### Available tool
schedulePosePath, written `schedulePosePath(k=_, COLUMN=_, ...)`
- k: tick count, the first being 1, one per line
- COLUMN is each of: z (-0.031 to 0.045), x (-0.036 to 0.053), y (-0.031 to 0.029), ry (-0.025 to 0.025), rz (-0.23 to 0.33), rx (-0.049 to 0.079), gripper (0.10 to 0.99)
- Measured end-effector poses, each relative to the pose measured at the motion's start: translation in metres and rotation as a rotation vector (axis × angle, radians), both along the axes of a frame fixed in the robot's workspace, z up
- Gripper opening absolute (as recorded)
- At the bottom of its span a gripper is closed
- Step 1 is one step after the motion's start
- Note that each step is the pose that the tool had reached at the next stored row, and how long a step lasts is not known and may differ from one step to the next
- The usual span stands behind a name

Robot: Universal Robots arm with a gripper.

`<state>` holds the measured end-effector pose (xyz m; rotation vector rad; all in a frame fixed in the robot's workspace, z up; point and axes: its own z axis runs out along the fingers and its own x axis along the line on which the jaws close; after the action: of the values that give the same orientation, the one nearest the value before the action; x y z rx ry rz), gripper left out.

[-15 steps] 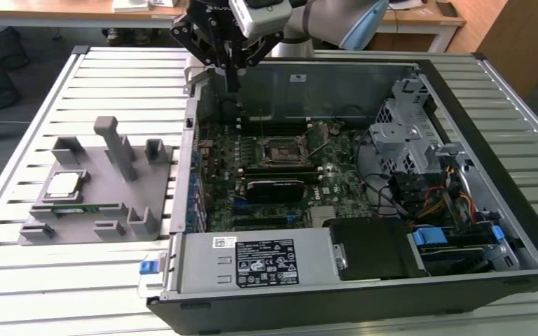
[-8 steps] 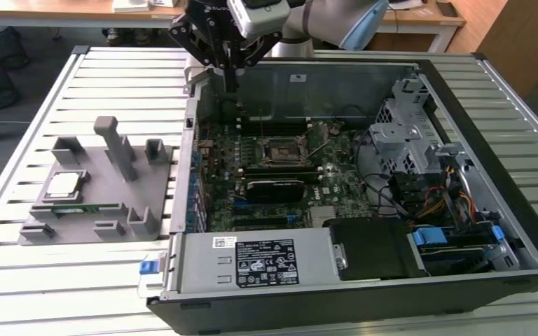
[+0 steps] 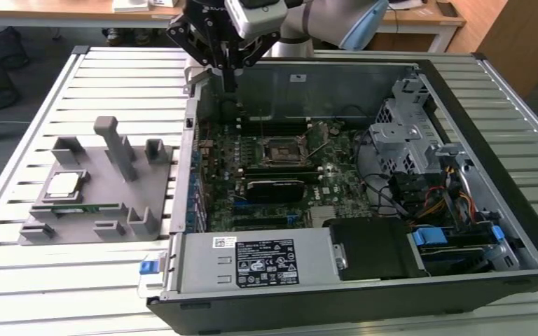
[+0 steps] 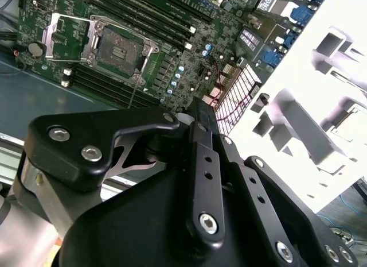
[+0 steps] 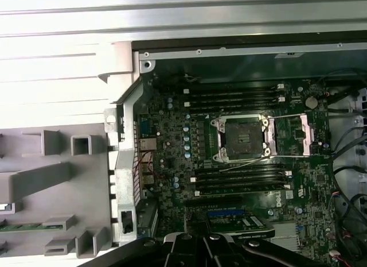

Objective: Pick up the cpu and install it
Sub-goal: 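Reach for the cpu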

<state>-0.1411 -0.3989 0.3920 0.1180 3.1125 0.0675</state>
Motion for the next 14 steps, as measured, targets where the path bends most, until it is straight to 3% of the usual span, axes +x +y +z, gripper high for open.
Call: schedulePosePath(k=14, z=-0.0005, x=-0.0034, y=0.0000, ry=-0.0001, rz=0.000, rx=0.000, gripper=0.106)
